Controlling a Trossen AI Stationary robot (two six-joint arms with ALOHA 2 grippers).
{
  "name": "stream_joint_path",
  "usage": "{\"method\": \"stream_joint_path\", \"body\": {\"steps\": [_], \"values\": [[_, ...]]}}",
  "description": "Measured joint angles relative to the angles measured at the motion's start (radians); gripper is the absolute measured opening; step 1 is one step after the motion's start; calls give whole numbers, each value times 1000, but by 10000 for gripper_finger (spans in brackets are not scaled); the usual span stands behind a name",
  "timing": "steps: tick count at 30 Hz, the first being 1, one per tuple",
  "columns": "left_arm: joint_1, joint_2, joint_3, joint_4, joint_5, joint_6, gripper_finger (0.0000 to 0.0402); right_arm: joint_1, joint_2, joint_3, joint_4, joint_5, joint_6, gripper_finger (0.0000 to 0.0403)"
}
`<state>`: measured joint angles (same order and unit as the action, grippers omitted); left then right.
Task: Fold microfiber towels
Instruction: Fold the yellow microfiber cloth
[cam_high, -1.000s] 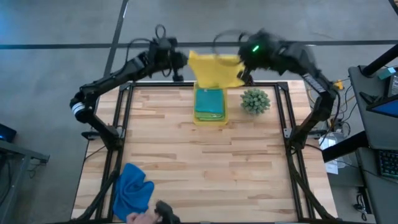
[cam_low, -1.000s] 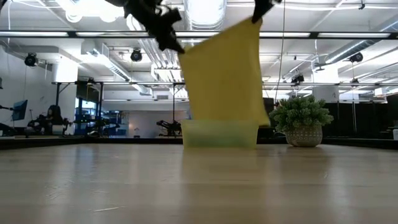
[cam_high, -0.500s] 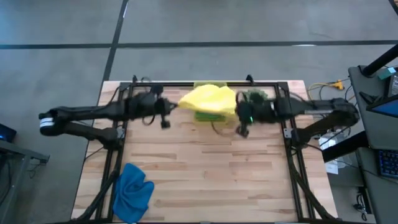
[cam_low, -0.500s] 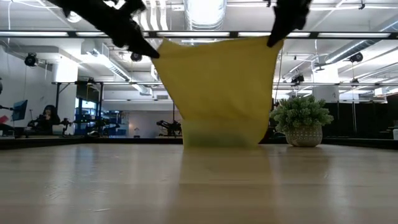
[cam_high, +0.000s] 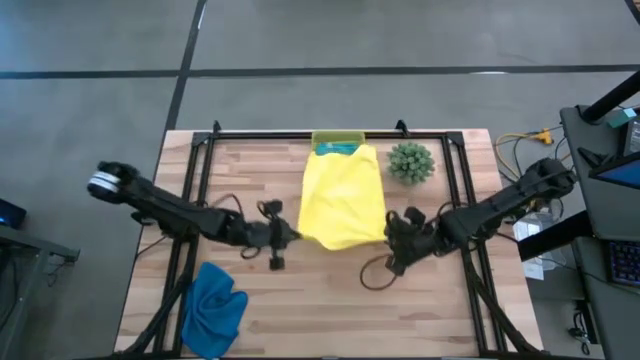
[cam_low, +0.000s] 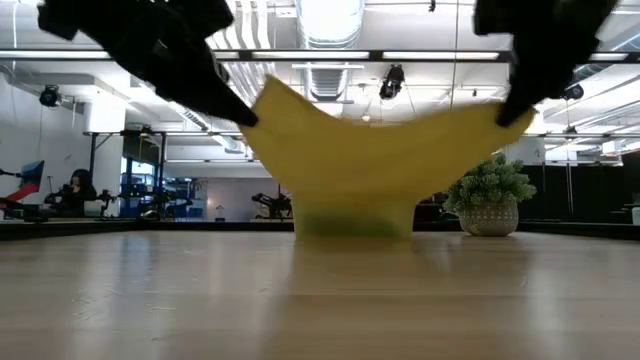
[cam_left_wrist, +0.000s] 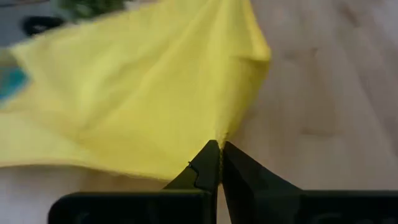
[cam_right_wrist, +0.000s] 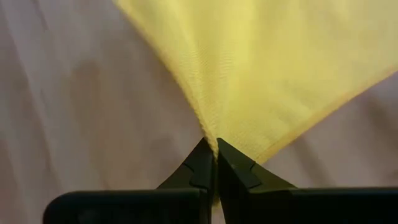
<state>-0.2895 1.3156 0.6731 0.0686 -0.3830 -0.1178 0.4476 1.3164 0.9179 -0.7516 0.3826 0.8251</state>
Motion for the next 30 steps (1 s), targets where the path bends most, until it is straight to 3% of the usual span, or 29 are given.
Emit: {"method": "stream_joint_path", "body": {"steps": [5,16,30], "values": [[-38,175,15,145,10,-178,0,125,42,-27,13,-31,143,8],[-130,290,50,188,143,-318,0,369,144,-51,158,-52,337,8],[-248,416,141,225,284,-427,0,426,296,-51,422,-110,346,9]]}}
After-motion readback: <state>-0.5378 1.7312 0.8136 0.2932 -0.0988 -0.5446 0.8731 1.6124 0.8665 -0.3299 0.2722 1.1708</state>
